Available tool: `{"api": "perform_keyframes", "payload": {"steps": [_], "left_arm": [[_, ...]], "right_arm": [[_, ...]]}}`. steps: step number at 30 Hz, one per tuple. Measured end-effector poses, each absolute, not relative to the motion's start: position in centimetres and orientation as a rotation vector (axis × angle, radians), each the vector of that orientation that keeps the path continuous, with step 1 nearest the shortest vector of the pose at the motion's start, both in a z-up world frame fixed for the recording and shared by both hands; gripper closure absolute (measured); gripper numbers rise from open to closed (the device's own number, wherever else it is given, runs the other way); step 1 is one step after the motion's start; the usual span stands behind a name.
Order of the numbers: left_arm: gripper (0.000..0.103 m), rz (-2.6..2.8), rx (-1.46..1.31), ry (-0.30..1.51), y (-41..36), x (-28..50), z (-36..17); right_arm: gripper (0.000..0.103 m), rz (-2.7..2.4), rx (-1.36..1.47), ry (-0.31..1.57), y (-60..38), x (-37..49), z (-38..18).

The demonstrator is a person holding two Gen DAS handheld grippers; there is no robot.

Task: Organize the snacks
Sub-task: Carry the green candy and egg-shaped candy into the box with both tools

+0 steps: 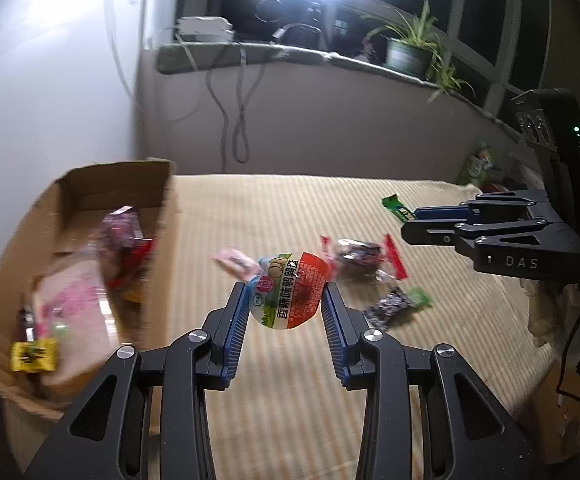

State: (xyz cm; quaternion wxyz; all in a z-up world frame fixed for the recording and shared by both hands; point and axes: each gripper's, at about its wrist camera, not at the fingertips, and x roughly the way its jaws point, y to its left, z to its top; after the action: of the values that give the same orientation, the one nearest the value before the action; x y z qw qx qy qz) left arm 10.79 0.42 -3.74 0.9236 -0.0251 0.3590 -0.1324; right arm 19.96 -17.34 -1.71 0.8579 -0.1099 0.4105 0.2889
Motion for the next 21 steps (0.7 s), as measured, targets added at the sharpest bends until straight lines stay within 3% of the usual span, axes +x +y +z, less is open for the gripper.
{"api": "perform_keyframes", "payload": {"steps": [21], "left_arm": [[0.068,-0.052,-0.125,0.700,11.2,9.4,-3.3]], "right_arm": [[0.078,0.789,-0.312,0.803,-3.8,21.7,-0.1]]}}
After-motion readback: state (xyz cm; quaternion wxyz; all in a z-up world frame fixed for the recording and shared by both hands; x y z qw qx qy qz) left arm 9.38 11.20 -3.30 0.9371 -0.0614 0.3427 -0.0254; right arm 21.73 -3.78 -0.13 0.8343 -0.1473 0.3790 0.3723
